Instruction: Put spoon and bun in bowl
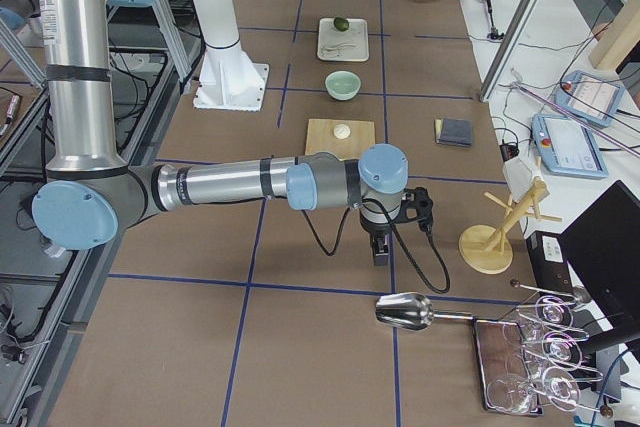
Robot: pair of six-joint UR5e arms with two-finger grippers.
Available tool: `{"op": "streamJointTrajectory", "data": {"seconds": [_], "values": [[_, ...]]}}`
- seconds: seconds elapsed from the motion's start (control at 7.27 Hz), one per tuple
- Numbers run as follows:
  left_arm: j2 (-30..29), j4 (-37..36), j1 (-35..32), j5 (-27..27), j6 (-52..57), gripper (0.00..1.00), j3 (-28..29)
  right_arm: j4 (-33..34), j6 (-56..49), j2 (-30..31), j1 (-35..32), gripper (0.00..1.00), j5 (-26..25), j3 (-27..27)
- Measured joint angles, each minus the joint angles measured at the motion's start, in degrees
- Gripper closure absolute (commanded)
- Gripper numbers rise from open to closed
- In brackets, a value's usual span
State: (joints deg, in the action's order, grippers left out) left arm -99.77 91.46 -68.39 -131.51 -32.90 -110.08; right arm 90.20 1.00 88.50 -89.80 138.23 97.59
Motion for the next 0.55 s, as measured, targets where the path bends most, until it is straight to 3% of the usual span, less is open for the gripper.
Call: {"op": "streamJointTrajectory", "data": {"seconds": [0.28,0.55], "values": [[-3.9,1.5,8.5,4.1,-14.7,0.0,-0.2,-0.1,0.7,-0.7,0.7,0.0,0.4,0.2],[-6.2,4.9,18.7,12.1,-29.3,0.02,1.3,-0.1,2.1,-0.9,1.1,0.0,0.5,0.4]]}}
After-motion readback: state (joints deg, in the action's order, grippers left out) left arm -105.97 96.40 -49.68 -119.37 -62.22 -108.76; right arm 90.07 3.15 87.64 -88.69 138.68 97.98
